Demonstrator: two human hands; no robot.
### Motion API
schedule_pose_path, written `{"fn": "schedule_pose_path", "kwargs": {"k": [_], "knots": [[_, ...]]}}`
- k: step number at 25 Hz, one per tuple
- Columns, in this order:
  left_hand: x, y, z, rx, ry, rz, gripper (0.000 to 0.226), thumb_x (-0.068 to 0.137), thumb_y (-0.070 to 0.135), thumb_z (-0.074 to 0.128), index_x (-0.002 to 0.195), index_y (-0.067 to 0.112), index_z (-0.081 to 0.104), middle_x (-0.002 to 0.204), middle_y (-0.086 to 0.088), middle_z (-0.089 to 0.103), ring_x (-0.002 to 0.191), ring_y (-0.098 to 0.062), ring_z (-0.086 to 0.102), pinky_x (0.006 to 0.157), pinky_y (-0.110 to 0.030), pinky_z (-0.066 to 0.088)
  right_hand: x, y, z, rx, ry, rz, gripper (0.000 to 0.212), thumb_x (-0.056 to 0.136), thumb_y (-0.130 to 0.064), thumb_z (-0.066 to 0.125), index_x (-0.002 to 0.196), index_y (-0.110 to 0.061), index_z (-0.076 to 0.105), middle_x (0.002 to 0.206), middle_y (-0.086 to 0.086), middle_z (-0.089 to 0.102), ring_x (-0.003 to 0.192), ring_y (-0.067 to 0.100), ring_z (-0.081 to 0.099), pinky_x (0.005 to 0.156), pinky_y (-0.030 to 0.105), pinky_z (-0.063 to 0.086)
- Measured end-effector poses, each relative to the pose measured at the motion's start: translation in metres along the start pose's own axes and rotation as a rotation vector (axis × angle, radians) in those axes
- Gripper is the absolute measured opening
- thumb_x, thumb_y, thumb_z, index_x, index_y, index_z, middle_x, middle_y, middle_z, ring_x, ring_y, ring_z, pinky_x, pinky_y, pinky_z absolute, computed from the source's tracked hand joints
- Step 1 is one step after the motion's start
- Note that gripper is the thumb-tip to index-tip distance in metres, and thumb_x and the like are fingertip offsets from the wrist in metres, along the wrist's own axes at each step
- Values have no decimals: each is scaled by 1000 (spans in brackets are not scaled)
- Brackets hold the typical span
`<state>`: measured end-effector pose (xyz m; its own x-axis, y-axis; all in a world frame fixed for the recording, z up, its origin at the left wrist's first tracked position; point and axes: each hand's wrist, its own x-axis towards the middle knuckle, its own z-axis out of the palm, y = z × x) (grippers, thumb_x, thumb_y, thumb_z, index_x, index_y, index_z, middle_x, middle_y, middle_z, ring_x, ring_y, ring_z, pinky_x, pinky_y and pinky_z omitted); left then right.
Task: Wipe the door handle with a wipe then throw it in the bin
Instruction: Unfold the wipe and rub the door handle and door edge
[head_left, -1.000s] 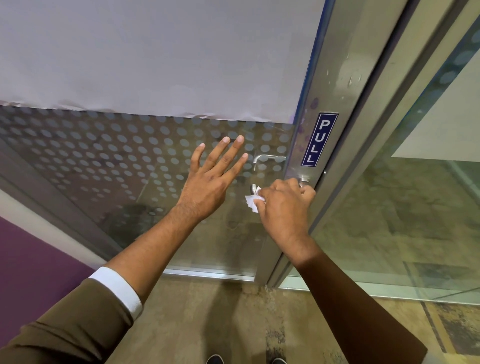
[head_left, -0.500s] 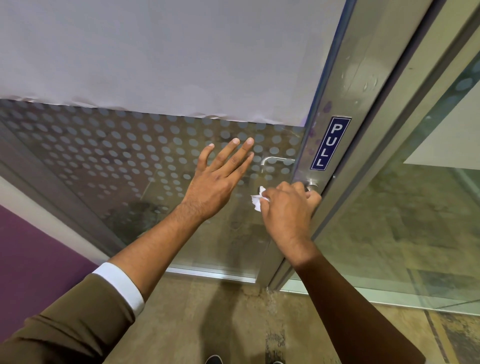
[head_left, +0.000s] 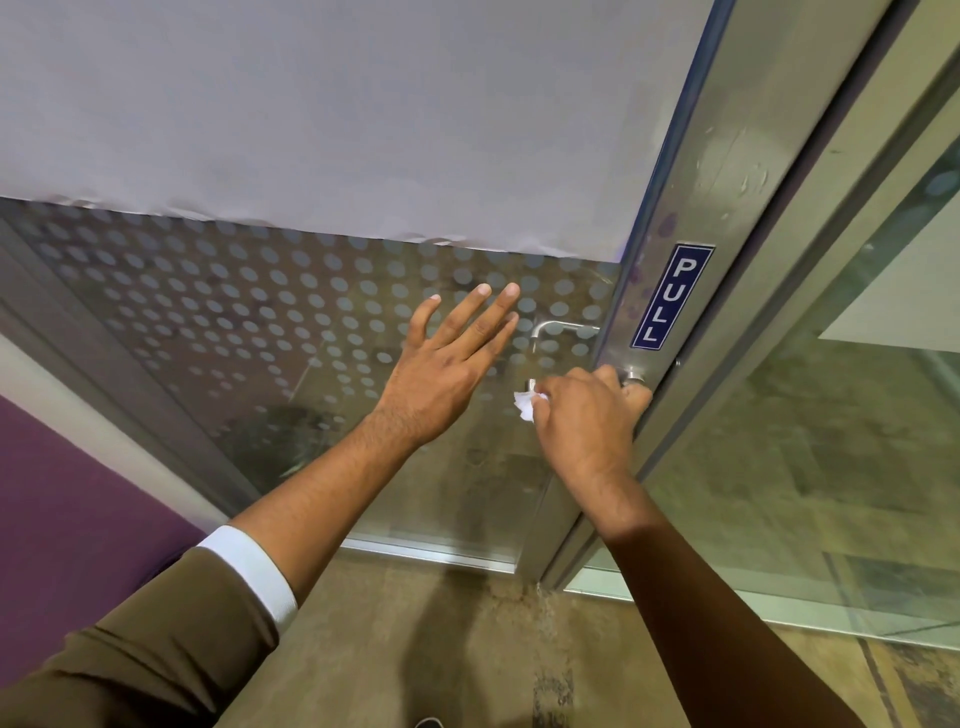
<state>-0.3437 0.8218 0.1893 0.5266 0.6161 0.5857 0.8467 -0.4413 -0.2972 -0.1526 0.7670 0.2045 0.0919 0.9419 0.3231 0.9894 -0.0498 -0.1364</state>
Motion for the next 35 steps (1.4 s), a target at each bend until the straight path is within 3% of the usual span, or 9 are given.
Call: {"fn": "schedule_pose_path", "kwargs": {"k": [7, 11, 13, 18, 21, 24, 27, 31, 35], "knots": [[1, 1, -1, -7, 0, 1, 83, 87, -12, 32, 166, 13, 38, 180, -3, 22, 165, -28, 22, 127, -61, 20, 36, -17, 2, 73, -94, 31, 17, 99, -34, 62, 94, -30, 78, 92, -5, 74, 107, 26, 56, 84, 47, 28], [1, 0, -1, -9, -11, 6, 86, 85, -13, 33, 167, 14, 35, 181, -3, 20, 166, -27, 18, 127, -62, 21, 6, -9, -1, -57, -17, -63, 9, 89, -32, 79, 81, -32, 75, 76, -10, 58, 92, 23, 56, 78, 44, 23], [0, -1, 0, -7, -15, 3, 87, 85, -13, 38, 168, 14, 35, 181, -3, 19, 166, -27, 18, 127, -63, 24, -11, 5, 0, -96, 56, -106, 8, 83, -33, 84, 81, -34, 76, 77, -11, 61, 87, 22, 55, 78, 42, 22], [0, 2, 4, 5, 8, -3, 89, 84, -15, 44, 167, 13, 35, 181, -3, 16, 166, -28, 18, 127, -62, 21, -9, 26, 1, -54, 49, -49, 11, 94, -33, 70, 88, -39, 77, 84, -15, 58, 96, 18, 50, 75, 38, 11], [0, 4, 5, 11, 22, -16, 87, 85, -16, 43, 167, 13, 37, 180, -3, 17, 165, -28, 19, 127, -63, 27, 3, 8, 5, -13, -16, -51, 12, 96, -30, 67, 89, -34, 76, 90, -13, 61, 101, 20, 50, 80, 43, 19], [0, 5, 4, 6, 30, -28, 88, 84, -17, 49, 166, 14, 40, 180, -3, 23, 165, -27, 20, 126, -63, 28, 12, -11, 3, -28, -25, -62, 10, 92, -27, 75, 83, -29, 73, 82, -8, 53, 97, 22, 51, 80, 44, 24], [0, 6, 4, 6, 39, -32, 88, 84, -17, 55, 165, 15, 42, 179, -3, 23, 165, -26, 22, 126, -62, 28, 6, -6, 3, -65, -13, -110, 8, 87, -29, 82, 87, -32, 74, 86, -9, 63, 99, 21, 52, 84, 46, 26], [1, 8, 6, 8, 21, -43, 91, 82, -15, 57, 166, 15, 40, 181, -3, 21, 166, -27, 20, 127, -62, 27, -18, 31, 10, -45, 88, -209, 24, 79, -26, 88, 98, -37, 78, 90, -13, 66, 104, 20, 55, 96, 50, 29], [0, 8, 9, -1, 1, -57, 94, 81, -15, 57, 168, 15, 35, 183, -3, 14, 168, -27, 13, 129, -62, 22, -24, 80, 18, -36, 227, -192, 32, 80, -24, 87, 106, -39, 77, 92, -15, 68, 114, 21, 54, 101, 51, 27]]}}
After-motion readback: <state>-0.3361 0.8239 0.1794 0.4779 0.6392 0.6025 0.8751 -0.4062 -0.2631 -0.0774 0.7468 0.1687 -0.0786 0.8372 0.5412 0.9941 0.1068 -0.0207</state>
